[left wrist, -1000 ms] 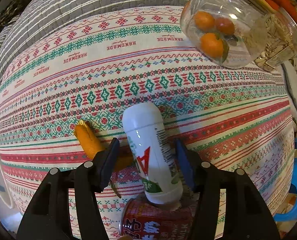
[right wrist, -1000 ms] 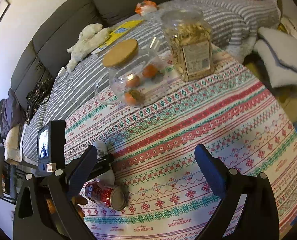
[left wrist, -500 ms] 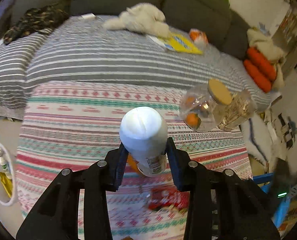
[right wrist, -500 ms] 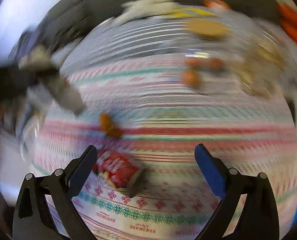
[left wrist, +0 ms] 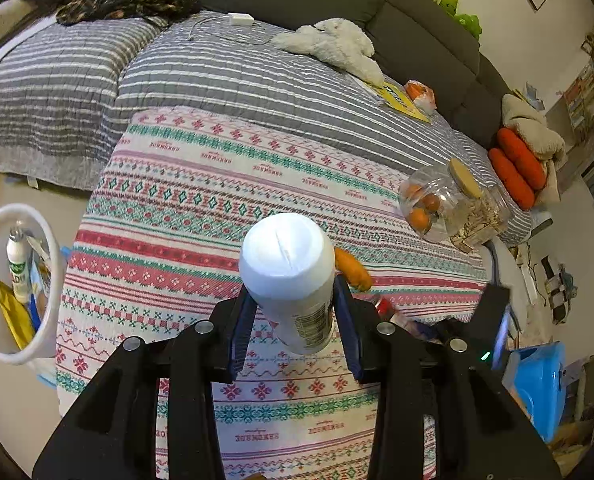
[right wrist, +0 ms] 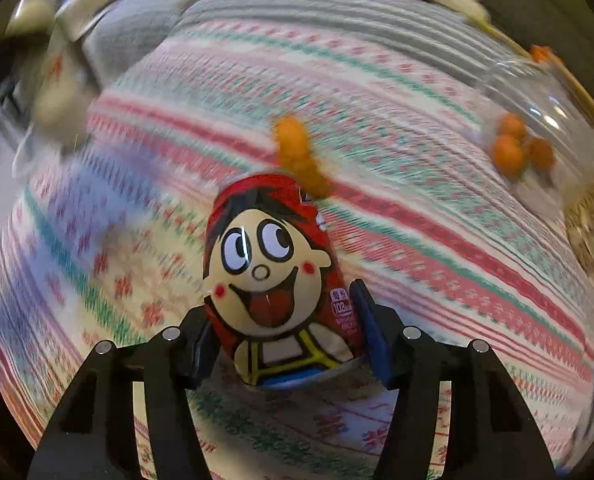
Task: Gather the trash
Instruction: 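Grasp the second white bottle with the left tool while the right tool grasps the red can, then carry bottle and red can to the white bin and open both tools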
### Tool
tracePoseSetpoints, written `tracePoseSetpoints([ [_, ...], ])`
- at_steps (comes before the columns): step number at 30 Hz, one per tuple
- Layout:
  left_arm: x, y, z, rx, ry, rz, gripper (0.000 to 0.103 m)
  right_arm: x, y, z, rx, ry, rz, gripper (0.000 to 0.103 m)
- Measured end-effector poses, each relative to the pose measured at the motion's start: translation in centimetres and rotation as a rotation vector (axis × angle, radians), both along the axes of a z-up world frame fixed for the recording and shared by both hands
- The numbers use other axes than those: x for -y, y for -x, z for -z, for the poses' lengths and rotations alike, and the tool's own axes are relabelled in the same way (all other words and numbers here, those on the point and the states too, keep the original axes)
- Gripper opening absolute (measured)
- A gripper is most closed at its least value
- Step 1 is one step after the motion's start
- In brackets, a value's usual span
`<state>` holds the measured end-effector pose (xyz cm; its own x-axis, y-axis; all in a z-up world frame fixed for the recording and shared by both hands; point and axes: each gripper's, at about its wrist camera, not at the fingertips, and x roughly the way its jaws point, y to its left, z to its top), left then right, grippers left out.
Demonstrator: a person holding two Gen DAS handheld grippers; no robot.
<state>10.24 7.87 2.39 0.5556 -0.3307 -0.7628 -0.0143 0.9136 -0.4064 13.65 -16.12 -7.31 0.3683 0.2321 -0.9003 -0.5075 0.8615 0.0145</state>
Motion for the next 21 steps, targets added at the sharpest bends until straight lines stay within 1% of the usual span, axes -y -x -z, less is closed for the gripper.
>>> tracePoseSetpoints([
  [1,-0.1,-0.1,0.4,-0.006,0.001,0.000,0.036,0.4,-0.1,-0.4,0.009,-0.012,0.017,0.058],
  [3,-0.4,-0.1,0.7,-0.007,0.003,0.004,0.036,1.8,-0.5,-1.6,0.022,-0.076,0.078,0.056],
  [6,-0.6,-0.2,0.2,0.027,0.011,0.004,0.036,3.5,-1.2,-3.5,0.059,-0.163,0.161,0.056],
  [8,-0.6,-0.3,0.2,0.031,0.021,0.010,0.036,4.3,-1.6,-4.6,0.076,-0.224,0.216,0.056],
  [13,-0.5,-0.4,0.4,0.028,0.026,0.012,0.036,5.9,-2.2,-6.3,0.088,-0.361,0.336,0.056],
  [15,-0.6,-0.4,0.3,0.039,0.028,0.006,0.036,6.3,-2.1,-6.9,0.098,-0.407,0.362,0.056],
  [19,-0.6,-0.2,-0.2,0.079,0.023,-0.002,0.036,5.6,-1.9,-8.4,0.166,-0.428,0.401,0.056],
  [21,-0.4,0.0,-0.6,0.101,0.011,-0.009,0.036,4.9,-2.0,-8.6,0.193,-0.423,0.416,0.056],
])
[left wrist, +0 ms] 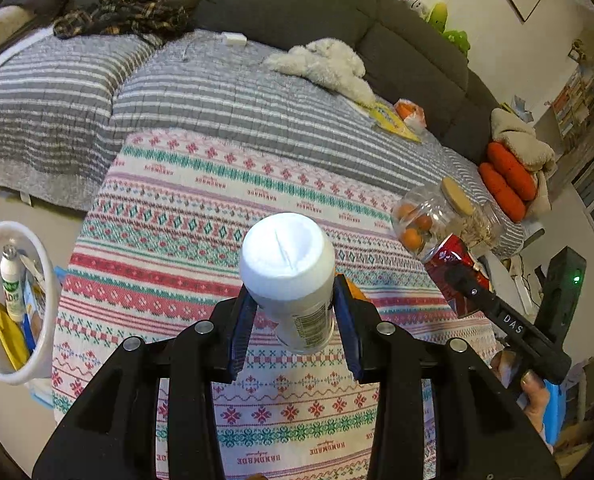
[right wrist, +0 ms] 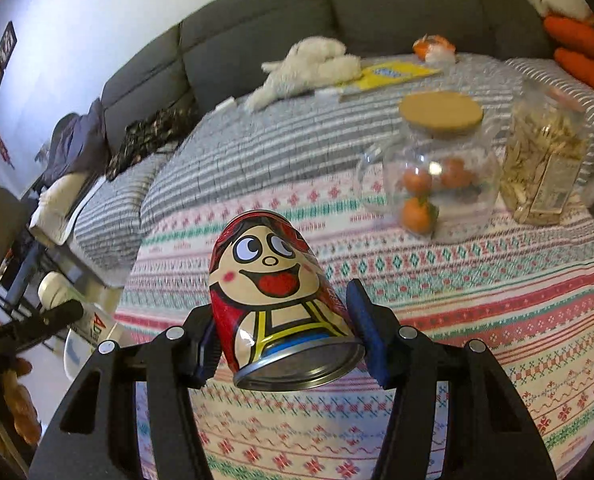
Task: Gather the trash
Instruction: 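Carry bottle and red can to the white bin and open both tools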
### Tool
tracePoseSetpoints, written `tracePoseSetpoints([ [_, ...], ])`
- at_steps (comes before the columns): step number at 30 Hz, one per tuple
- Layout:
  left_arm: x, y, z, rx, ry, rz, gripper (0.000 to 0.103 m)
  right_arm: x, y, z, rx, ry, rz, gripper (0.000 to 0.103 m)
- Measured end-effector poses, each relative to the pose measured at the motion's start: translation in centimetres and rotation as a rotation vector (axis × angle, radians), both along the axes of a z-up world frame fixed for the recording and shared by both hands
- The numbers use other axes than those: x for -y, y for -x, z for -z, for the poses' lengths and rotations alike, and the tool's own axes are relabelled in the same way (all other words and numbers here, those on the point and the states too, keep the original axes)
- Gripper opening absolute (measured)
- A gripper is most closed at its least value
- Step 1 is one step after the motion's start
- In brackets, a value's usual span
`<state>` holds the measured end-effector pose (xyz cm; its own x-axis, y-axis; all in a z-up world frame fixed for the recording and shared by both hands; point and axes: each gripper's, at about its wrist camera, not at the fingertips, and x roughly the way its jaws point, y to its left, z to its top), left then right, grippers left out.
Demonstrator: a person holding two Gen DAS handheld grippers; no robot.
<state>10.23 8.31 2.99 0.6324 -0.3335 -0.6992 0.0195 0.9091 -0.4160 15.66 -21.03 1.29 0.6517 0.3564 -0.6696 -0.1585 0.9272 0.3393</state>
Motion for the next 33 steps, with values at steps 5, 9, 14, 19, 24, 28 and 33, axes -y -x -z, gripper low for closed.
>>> tracePoseSetpoints([
  [5,-0.1,0.5,-0.8,0.045,-0.020,-0.012,0.036,-2.5,0.9,-1.3,0.055,0.042,0.023,0.056],
  [9,-0.8,0.6,-0.9,0.050,-0.022,-0.024,0.036,-5.0,1.6,-2.2,0.090,0.042,0.017,0.056],
  [14,-2.0,1.1,-1.2,0.056,-0.019,-0.034,0.036,-7.9,2.7,-3.0,0.126,0.030,0.001,0.056],
  [19,-3.6,1.8,-1.6,0.066,-0.031,-0.056,0.036,-10.6,3.7,-3.7,0.148,0.018,-0.025,0.056],
  [24,-6.2,2.6,-2.1,0.073,-0.026,-0.093,0.036,-13.2,4.7,-4.2,0.172,0.023,-0.060,0.056],
  [28,-8.8,3.1,-2.2,0.065,-0.009,-0.132,0.036,-15.2,5.2,-4.4,0.176,0.030,-0.088,0.056],
  [33,-11.9,3.8,-2.3,0.054,-0.006,-0.180,0.036,-18.4,5.9,-4.4,0.188,0.044,-0.133,0.056],
])
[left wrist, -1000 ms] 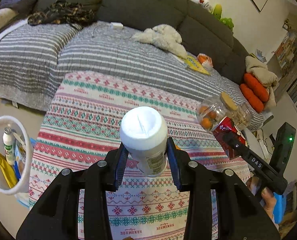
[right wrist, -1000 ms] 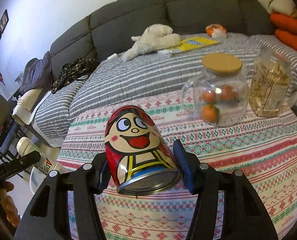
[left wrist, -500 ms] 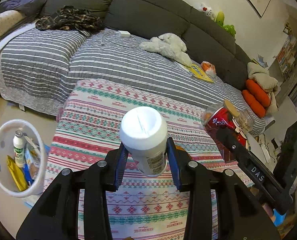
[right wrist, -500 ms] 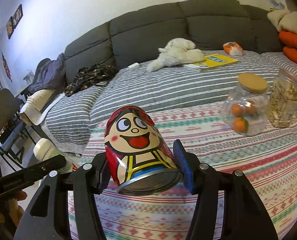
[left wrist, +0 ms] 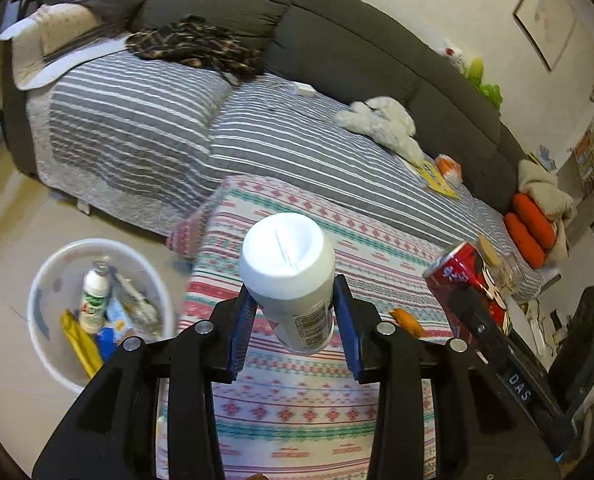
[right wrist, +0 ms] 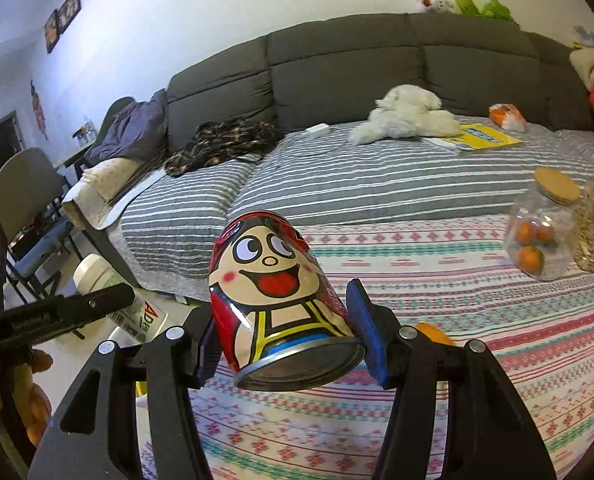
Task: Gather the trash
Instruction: 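Carry bottle and red can to the white bin and open both tools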
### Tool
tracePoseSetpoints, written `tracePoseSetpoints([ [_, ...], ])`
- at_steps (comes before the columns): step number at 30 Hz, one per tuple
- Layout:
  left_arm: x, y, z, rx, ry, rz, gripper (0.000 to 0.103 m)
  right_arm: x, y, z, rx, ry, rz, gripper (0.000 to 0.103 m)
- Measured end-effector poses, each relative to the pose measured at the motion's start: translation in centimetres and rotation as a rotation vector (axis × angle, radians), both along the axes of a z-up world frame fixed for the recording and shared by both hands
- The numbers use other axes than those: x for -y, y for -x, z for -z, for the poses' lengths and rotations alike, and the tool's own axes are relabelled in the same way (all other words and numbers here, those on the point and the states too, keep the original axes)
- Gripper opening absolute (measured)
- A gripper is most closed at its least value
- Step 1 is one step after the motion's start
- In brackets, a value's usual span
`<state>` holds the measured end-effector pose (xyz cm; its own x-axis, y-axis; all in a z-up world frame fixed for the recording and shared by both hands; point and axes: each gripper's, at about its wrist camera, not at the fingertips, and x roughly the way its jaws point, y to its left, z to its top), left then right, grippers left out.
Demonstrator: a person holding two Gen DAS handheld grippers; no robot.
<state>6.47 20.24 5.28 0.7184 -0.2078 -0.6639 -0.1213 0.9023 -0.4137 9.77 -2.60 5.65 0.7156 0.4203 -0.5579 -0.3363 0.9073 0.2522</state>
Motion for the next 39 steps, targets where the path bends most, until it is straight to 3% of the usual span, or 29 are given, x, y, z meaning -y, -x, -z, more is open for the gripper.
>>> tracePoseSetpoints([
  [5,-4.3,1.0,-0.1,-0.011,0.025,-0.081,0.036,-3.8,0.7,-0.3,0.000,-0.015,-0.057,0.056],
  [12,-8.9,2.9,-0.6,-0.020,-0.009,-0.166,0.036,-9.7,1.8,-0.7,0.003,-0.028,-0.148,0.056],
  [18,-12.4,3.7,0.5,-0.077,-0.021,-0.220,0.037,-13.8,2.3,-0.1,-0.021,-0.035,-0.194,0.056],
  [20,-14.1,3.8,1.0,-0.101,0.005,-0.245,0.045,-15.1,2.3,0.4,-0.036,-0.034,-0.209,0.056],
  [22,-15.6,4.3,1.1,-0.097,0.045,-0.274,0.054,-16.4,2.2,1.0,-0.048,-0.029,-0.222,0.056],
  [28,-19.2,6.2,0.0,-0.054,0.100,-0.376,0.054,-20.1,2.0,2.5,-0.080,-0.008,-0.255,0.056],
  [39,-21.8,8.8,-1.3,-0.009,0.087,-0.492,0.057,-25.1,2.0,4.9,-0.111,0.046,-0.322,0.058],
])
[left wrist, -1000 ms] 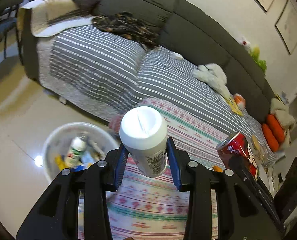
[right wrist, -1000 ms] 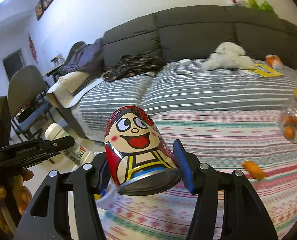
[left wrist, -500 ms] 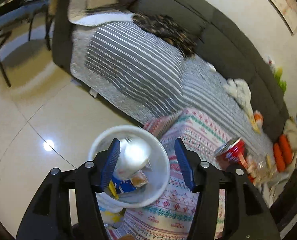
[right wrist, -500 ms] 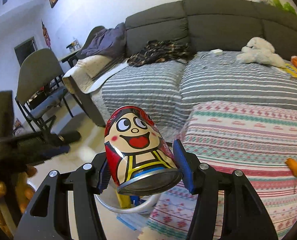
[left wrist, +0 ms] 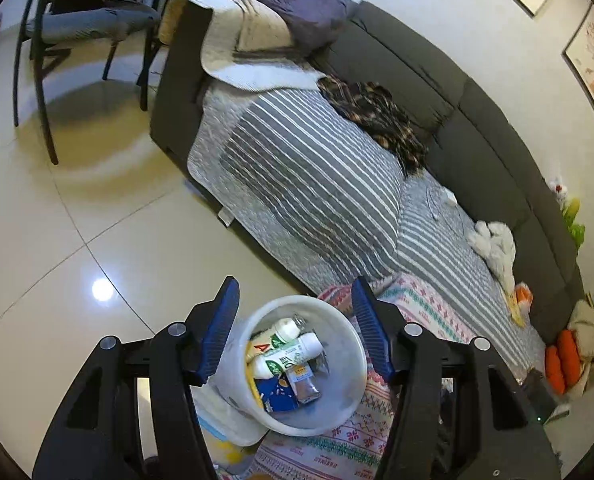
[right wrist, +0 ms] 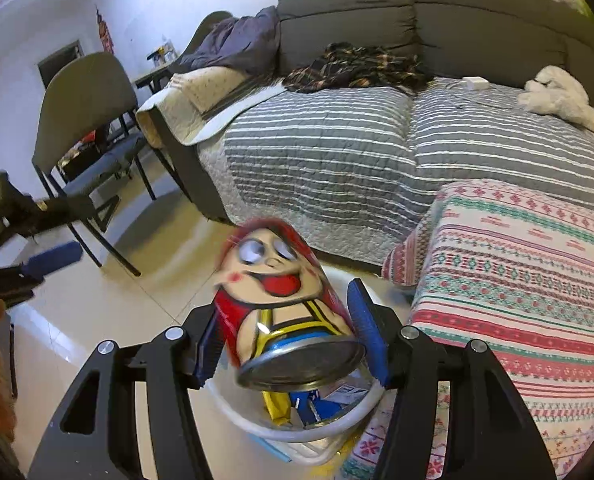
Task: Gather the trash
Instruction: 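Carry bottle and red can to the white bin and open both tools, then move both empty tools back over the table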
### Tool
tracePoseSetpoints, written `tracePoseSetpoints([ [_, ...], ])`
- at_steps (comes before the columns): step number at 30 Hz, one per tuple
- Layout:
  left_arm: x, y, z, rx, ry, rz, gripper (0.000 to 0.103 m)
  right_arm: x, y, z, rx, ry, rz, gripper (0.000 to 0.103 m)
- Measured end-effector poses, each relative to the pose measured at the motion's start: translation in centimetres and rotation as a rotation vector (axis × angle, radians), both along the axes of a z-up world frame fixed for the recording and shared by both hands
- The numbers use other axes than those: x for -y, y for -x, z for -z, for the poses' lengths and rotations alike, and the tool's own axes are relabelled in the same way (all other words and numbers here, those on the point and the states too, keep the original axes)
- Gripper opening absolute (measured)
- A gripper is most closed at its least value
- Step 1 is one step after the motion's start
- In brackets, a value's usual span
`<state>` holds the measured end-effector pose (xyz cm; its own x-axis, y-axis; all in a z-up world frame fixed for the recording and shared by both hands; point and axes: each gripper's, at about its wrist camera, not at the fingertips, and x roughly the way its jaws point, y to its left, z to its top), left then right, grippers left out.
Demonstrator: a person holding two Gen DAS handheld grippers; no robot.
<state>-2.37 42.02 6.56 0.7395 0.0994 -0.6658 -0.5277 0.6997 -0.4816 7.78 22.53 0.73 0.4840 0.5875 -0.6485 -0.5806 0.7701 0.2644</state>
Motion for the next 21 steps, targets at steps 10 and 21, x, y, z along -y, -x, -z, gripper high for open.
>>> tracePoseSetpoints([
  [10,0.1,0.4,-0.1,-0.003,-0.012,-0.022,0.064,0.4,-0.3,-0.6,0.071,0.050,0.085,0.084],
  [21,5.6,-0.8,-1.1,-0.057,-0.254,-0.024,0.093,4.9,-1.4,-2.7,0.128,0.082,0.239,0.096],
])
